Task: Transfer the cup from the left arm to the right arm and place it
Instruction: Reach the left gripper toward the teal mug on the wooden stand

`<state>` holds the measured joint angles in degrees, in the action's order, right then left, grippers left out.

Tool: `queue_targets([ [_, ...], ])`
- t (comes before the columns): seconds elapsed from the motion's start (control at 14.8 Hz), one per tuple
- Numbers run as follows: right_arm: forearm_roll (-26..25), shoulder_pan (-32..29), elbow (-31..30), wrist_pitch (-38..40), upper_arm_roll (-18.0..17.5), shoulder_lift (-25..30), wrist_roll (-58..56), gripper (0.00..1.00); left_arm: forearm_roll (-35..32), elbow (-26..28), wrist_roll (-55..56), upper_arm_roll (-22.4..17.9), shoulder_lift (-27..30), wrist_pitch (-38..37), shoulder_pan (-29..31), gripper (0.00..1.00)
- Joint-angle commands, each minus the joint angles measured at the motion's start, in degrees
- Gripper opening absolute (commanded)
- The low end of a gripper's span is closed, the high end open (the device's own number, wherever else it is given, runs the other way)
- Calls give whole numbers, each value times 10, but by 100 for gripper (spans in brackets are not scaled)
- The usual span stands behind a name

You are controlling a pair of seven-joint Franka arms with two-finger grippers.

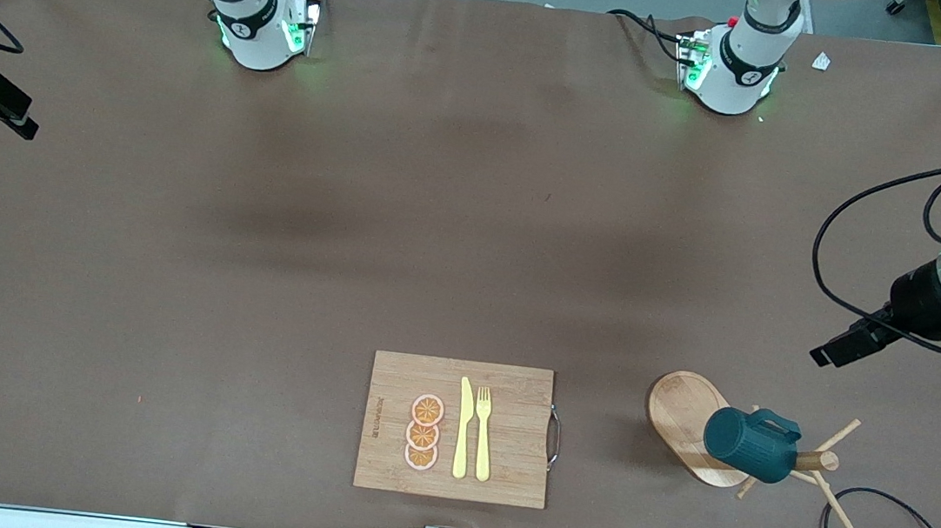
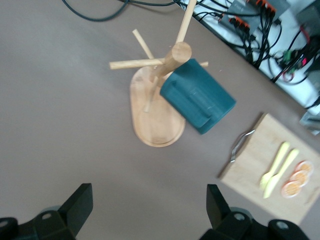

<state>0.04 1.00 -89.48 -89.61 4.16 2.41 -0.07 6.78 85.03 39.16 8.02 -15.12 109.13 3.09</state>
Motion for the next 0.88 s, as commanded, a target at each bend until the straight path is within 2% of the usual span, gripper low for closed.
queue_targets([
  [0.0, 2, -6, -7, -6, -6, 5, 4, 100, 17, -14, 63, 1, -20, 16, 5, 100],
  [0.27, 2, -6, -7, -5, -6, 6, 3, 100, 74, -12, 161, 0, -40, 71, 4, 100],
  [0.54, 2, -4, -7, -6, -7, 5, 4, 100, 126, -9, 198, 0, -70, 135, 4, 100],
  [0.81, 2, -4, -6, -4, -9, 6, 4, 100, 143, 5, 217, 1, -94, 191, 4, 100],
])
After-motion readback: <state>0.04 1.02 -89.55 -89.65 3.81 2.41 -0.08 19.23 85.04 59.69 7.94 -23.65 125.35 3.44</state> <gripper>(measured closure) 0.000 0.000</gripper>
